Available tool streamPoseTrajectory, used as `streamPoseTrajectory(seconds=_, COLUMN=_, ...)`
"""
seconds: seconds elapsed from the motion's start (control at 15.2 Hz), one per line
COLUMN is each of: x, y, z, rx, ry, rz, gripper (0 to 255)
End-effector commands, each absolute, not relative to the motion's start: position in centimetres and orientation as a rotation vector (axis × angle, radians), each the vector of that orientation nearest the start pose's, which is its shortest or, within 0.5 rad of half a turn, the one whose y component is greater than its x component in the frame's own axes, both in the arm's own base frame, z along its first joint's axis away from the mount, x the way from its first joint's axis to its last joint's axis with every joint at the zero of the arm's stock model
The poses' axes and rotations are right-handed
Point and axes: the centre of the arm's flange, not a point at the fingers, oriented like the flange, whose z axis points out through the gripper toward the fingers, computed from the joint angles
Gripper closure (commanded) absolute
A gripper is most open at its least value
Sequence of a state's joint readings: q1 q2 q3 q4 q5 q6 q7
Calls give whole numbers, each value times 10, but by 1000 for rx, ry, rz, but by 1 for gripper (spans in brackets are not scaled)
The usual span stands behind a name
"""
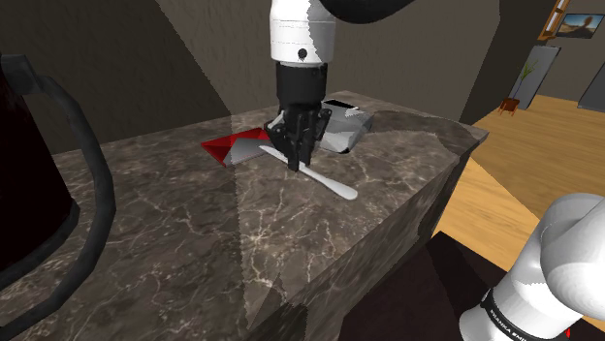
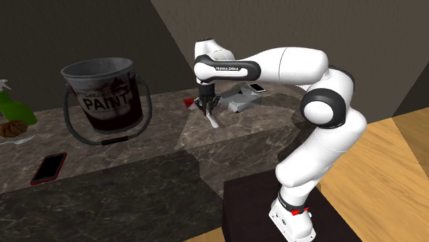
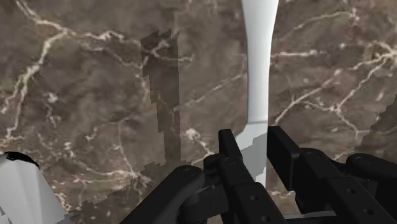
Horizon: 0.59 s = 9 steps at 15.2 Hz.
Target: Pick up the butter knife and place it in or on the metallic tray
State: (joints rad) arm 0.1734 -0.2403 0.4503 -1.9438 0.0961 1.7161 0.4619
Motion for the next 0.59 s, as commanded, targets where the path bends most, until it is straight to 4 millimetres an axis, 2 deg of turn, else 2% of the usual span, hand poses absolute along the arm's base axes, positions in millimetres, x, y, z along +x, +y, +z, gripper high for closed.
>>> streamPoseTrajectory(seconds=0.0, x=382, y=311, z=582, rx=-3147, ry=-214, rz=7, gripper=255)
streamPoseTrajectory(seconds=0.53, x=382, y=311, z=624, rx=-3147, ry=-214, rz=7, gripper=255)
